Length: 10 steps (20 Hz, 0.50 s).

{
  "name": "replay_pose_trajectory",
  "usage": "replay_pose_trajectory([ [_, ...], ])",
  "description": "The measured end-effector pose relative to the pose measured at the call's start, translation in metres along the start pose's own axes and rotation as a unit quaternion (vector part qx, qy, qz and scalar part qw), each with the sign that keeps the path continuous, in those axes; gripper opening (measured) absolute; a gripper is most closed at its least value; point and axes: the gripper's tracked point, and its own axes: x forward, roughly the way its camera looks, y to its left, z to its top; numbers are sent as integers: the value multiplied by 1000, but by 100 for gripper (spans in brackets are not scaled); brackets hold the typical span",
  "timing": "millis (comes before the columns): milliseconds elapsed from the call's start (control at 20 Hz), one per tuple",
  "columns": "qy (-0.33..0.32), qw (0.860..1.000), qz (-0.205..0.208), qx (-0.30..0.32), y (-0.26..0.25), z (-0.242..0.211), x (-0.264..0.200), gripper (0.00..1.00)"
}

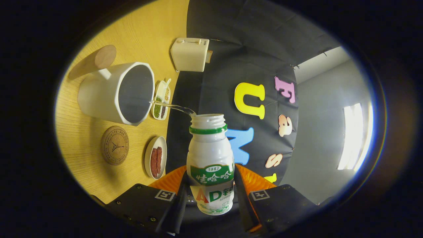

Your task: Take the bottle from table, then pour the juice into the cup, finally place the bottle on the coaster

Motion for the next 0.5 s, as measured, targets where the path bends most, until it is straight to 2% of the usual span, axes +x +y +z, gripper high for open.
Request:
replay_pose_trajectory([
  [500,-2,1000,-4,-14,-1,1,0,68],
])
